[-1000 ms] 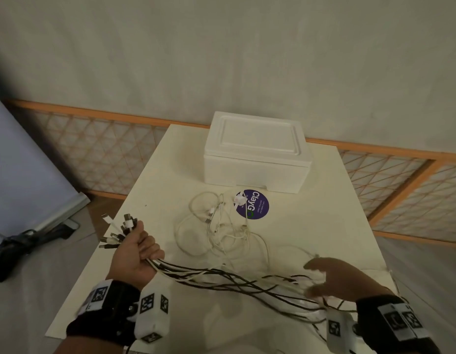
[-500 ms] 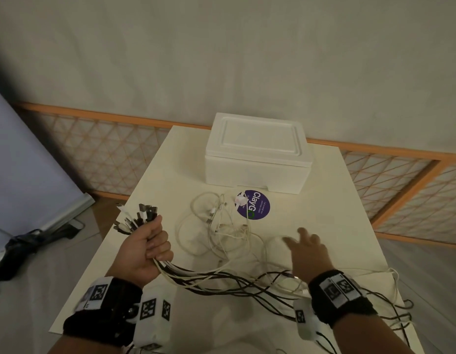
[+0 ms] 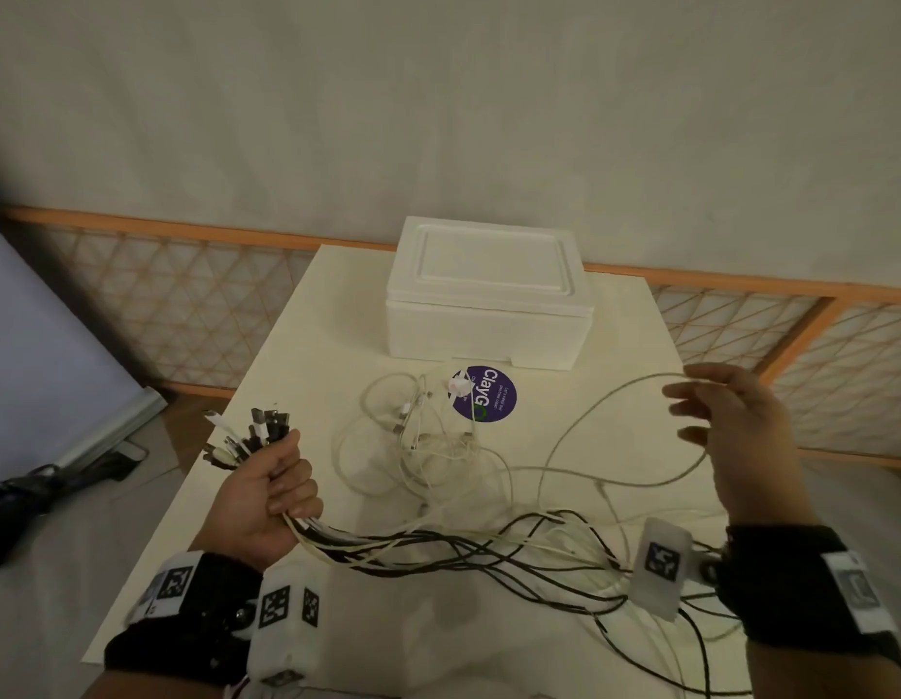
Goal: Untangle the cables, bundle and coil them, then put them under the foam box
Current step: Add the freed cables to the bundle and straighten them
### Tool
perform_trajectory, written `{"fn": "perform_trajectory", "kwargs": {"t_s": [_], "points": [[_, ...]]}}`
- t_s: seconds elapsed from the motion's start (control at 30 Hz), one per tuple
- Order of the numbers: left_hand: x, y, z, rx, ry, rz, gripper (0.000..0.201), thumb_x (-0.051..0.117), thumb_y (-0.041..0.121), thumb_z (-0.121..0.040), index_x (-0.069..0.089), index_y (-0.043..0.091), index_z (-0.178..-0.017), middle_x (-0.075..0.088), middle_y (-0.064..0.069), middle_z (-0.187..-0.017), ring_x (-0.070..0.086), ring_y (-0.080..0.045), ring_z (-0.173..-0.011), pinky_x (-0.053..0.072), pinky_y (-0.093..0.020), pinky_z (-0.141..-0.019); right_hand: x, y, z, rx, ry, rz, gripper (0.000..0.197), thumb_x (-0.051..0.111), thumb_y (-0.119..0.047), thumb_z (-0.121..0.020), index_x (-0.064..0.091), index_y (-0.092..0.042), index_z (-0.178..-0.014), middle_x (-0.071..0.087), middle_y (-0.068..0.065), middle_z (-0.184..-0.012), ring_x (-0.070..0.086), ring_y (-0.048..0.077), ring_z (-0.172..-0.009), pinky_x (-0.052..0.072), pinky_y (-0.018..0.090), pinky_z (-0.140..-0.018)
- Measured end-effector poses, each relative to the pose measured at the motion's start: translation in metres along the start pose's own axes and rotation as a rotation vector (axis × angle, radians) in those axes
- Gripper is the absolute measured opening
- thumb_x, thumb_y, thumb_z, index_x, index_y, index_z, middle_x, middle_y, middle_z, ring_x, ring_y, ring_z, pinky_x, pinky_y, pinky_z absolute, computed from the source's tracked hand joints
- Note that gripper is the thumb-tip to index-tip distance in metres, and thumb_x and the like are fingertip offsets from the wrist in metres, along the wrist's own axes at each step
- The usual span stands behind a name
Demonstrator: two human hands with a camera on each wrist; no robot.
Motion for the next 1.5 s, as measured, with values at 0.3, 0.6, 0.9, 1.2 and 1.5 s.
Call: {"fn": "perform_trajectory", "kwargs": {"t_s": [0.3, 0.6, 0.9, 1.2, 1.5], "points": [[-0.045, -0.013, -0.021, 0.004, 0.193, -0.005, 0.058, 0.047, 0.024, -0.097, 0.034, 0.021, -0.040, 0.024, 0.007, -0.037, 0.020, -0.007, -0.025, 0.022, -0.015, -0.034, -0.036, -0.037, 0.000, -0.257, 0.156, 0.132, 0.027, 0.053, -0.024, -0.095, 0.063, -0.023, -0.121, 0.065, -0.011, -0.117, 0.059, 0.004, -0.111, 0.046, 0.025, -0.098], [-0.024, -0.020, -0.021, 0.018, 0.162, -0.247, 0.040, 0.051, 0.024, -0.095, 0.031, 0.018, -0.061, 0.031, 0.004, -0.044, 0.019, -0.006, -0.030, 0.022, -0.019, -0.037, 0.030, -0.014, 0.021, -0.268, -0.158, 0.629, 0.034, 0.053, -0.024, -0.096, 0.057, -0.025, -0.129, 0.059, -0.008, -0.126, 0.055, 0.002, -0.101, 0.038, 0.017, -0.090], [0.104, -0.027, 0.010, 0.101, -0.324, -0.505, 0.032, 0.055, 0.029, -0.087, 0.049, 0.005, -0.067, 0.042, 0.005, -0.046, 0.023, -0.005, -0.031, 0.028, -0.020, -0.042, 0.189, 0.006, 0.091, -0.612, -0.835, 0.857, 0.055, 0.050, -0.019, -0.097, 0.028, -0.020, -0.148, 0.059, 0.002, -0.131, 0.059, 0.017, -0.114, 0.045, 0.028, -0.095], [0.074, -0.029, -0.004, 0.067, -0.193, -0.467, 0.024, 0.062, 0.025, -0.080, 0.047, 0.015, -0.065, 0.036, -0.002, -0.059, 0.022, -0.007, -0.034, 0.021, -0.022, -0.045, 0.173, -0.005, 0.070, -0.559, -0.729, 1.199, 0.048, 0.045, -0.070, -0.081, 0.054, -0.024, -0.090, 0.061, -0.005, -0.078, 0.062, 0.018, -0.080, 0.042, 0.030, -0.064], [-0.023, -0.007, -0.026, -0.025, 0.178, -0.146, 0.038, 0.047, 0.020, -0.097, 0.030, 0.019, -0.063, 0.025, 0.004, -0.051, 0.018, -0.008, -0.029, 0.019, -0.019, -0.039, -0.001, 0.022, -0.029, -0.041, -0.161, 1.315, 0.024, 0.046, -0.030, -0.089, 0.056, -0.016, -0.072, 0.063, 0.002, -0.067, 0.058, 0.022, -0.065, 0.048, 0.031, -0.060]]}}
Point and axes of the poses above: each hand's wrist, its own z-axis away from the middle knuckle, its own x-axis out of the palm, y = z × x, the point moved 6 cm from there along -z, towards the middle knuckle
